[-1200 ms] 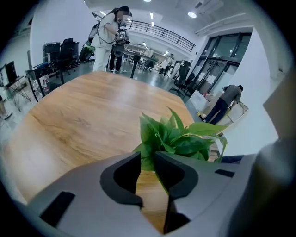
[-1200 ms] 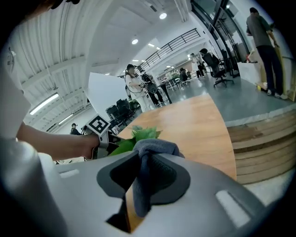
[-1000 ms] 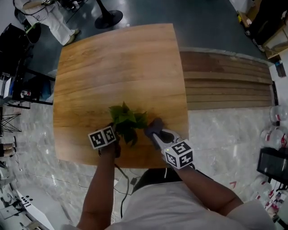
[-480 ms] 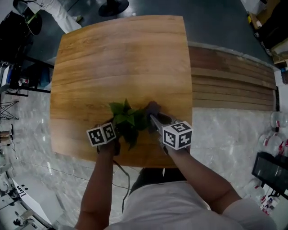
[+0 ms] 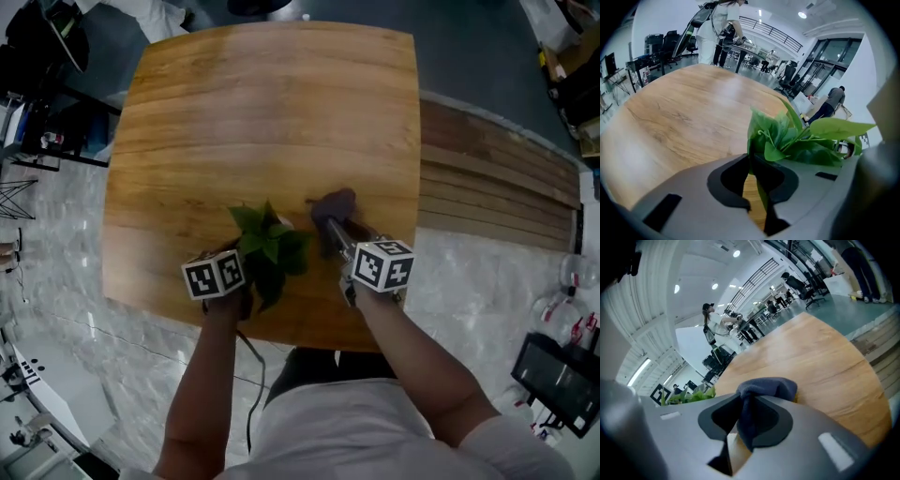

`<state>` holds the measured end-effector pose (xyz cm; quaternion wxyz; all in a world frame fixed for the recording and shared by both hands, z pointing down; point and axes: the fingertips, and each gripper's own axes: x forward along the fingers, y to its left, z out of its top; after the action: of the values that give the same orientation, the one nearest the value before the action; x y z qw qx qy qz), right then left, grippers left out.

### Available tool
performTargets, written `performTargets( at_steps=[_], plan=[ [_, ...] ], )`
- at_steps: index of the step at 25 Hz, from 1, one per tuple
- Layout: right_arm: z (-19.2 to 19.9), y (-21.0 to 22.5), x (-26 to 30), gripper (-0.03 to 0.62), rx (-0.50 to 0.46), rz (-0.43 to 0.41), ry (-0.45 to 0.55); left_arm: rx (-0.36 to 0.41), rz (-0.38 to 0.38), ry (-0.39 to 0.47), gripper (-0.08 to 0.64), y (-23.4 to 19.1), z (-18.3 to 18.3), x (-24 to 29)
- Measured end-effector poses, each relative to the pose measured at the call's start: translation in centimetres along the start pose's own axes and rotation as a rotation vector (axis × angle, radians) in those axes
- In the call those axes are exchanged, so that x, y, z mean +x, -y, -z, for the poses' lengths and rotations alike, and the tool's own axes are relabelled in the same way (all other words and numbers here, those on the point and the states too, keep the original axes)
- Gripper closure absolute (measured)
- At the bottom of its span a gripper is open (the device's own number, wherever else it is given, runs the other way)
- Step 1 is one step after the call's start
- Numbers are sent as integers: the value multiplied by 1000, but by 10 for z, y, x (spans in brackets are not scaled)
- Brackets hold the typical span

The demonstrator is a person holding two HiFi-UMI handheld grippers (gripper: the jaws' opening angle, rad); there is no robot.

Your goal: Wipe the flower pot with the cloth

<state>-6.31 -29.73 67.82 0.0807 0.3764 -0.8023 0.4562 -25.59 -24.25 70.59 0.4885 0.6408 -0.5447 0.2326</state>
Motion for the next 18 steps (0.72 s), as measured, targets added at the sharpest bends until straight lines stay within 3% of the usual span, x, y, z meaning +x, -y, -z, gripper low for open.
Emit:
performTargets(
  at_steps=[4,8,14,18],
  plan=[
    [20,-47,23,526,13,-150,-44,21,2,15,520,6,-3,3],
    [5,-76,11,526,91,-235,16,71,-12,16,520,14,-3,7],
    [20,-50,21,526,115,-181,20,189,-46,24,520,24,-9,2],
    [40,-14,43,526,167,-140,10,206,-43,36,520,25,-12,9]
  ],
)
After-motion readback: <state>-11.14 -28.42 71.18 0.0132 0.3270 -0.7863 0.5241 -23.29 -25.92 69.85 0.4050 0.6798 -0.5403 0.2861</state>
